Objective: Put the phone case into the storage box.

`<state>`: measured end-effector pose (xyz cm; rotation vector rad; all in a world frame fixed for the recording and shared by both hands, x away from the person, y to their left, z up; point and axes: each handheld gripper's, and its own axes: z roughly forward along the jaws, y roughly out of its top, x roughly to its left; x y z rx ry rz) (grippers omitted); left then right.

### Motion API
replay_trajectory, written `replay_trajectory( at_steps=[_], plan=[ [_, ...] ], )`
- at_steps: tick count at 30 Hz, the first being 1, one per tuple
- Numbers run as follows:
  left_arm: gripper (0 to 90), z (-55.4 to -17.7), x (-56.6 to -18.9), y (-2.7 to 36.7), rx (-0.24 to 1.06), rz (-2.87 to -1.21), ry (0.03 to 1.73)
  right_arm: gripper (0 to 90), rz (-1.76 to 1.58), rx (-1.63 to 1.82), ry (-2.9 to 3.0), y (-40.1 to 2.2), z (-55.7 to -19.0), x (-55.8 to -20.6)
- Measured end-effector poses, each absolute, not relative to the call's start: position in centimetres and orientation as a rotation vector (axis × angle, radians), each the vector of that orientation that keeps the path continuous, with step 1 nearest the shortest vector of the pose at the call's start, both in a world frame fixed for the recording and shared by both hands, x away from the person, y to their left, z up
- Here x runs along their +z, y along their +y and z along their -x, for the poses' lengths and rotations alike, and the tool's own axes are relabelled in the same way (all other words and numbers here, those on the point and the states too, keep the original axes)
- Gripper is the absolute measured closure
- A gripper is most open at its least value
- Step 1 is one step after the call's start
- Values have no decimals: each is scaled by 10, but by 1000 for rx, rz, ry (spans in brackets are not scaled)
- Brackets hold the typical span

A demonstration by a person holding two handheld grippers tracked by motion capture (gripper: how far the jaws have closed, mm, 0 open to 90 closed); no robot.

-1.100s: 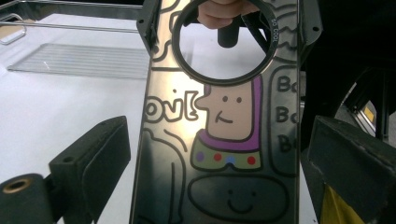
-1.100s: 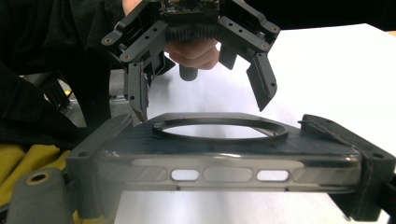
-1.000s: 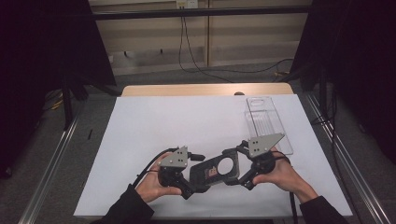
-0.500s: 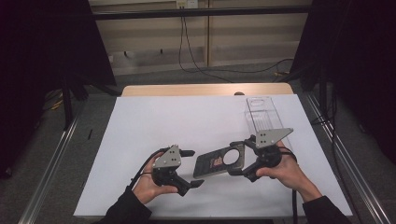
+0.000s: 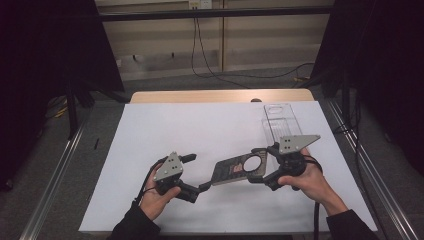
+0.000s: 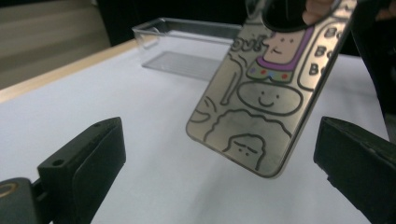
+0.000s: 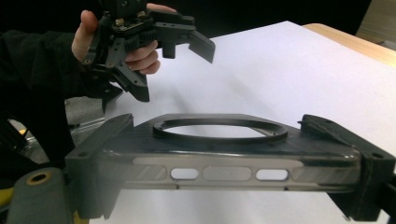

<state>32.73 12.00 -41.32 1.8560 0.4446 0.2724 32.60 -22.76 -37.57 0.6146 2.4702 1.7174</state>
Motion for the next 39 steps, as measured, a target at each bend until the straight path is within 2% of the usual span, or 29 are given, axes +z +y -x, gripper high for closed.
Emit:
replay_trajectory(
  at_steps=[4, 7, 33, 39],
  plan=[
    [23, -326, -414, 128, 301, -1822, 492, 118, -628, 1715, 2461, -229, -326, -374],
    [27, -326, -415, 134, 386, -1792, 552, 118, -644, 1716, 2446, -232, -326, -373],
    [20, -310, -424, 186, 429, -1684, 657, 118, -785, 1686, 2346, -251, -333, -364],
    [23, -307, -427, 198, 496, -1696, 671, 118, -773, 1678, 2338, -249, -335, -361]
  ],
)
